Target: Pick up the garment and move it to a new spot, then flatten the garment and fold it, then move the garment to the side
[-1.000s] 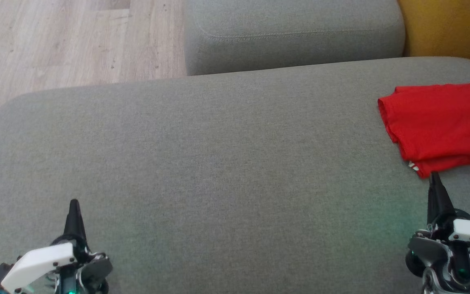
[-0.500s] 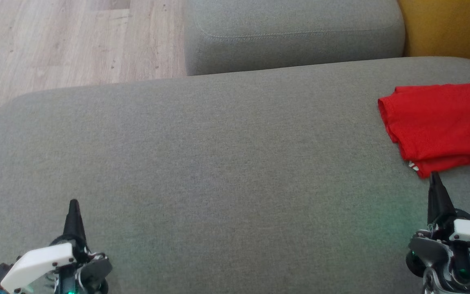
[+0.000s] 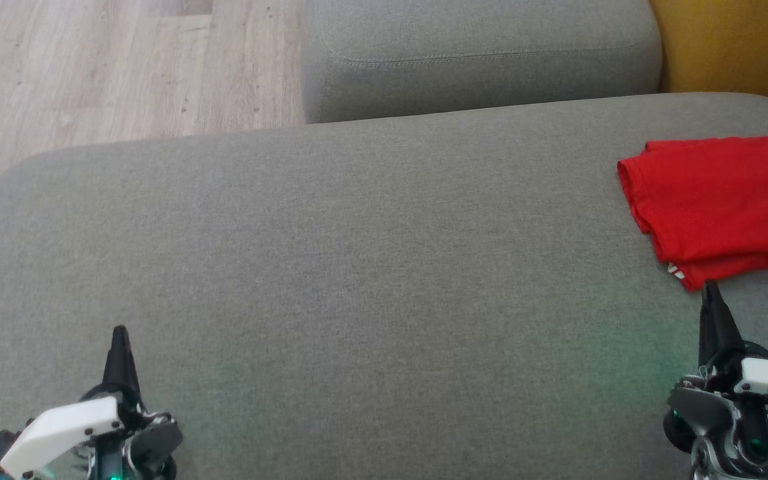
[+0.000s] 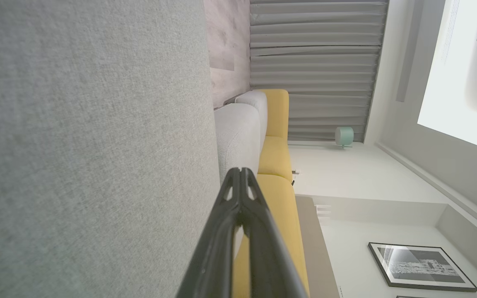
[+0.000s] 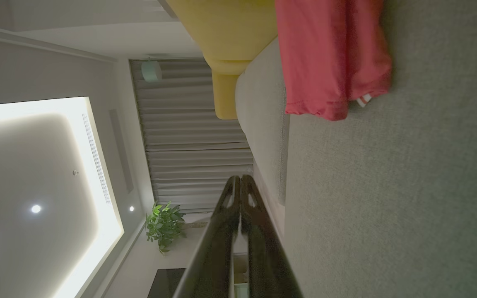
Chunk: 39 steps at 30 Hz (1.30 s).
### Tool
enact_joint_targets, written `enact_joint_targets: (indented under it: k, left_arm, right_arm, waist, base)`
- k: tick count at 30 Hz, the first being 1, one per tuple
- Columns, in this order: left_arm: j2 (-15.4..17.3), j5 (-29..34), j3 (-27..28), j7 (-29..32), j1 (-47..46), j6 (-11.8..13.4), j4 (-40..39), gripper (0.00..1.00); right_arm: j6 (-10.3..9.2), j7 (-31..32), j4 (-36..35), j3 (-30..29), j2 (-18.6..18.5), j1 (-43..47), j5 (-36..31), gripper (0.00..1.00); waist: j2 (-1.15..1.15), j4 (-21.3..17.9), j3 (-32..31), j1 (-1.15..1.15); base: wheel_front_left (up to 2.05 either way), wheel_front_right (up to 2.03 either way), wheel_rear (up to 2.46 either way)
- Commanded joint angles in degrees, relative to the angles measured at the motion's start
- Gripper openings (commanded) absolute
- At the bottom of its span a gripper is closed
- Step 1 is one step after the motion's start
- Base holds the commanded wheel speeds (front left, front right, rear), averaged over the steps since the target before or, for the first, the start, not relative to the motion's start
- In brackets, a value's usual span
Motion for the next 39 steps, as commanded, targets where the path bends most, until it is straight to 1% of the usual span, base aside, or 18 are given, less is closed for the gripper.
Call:
enact_joint_targets:
  k: [1,39]
  left_arm:
    - [0.45,0.60,2.02,0.44,-2.94,-0.38,-1.58,0.00]
    - [0.10,1.02,2.51,0.83,-2.98,-0.38,-1.56,0.00]
  right_arm:
    - [0.45,0.51,-1.81,0.91,-0.25,-2.88,-0.19,0.00]
    - [0.45,0.86,-1.79,0.48,0.05,-2.92,-0.55,0.00]
  waist:
    - [0.00,0.00,0.00,0.00]
    - [0.00,0.00,0.00,0.00]
  base:
    - [0.00,0.00,0.00]
    - [0.00,0.00,0.00]
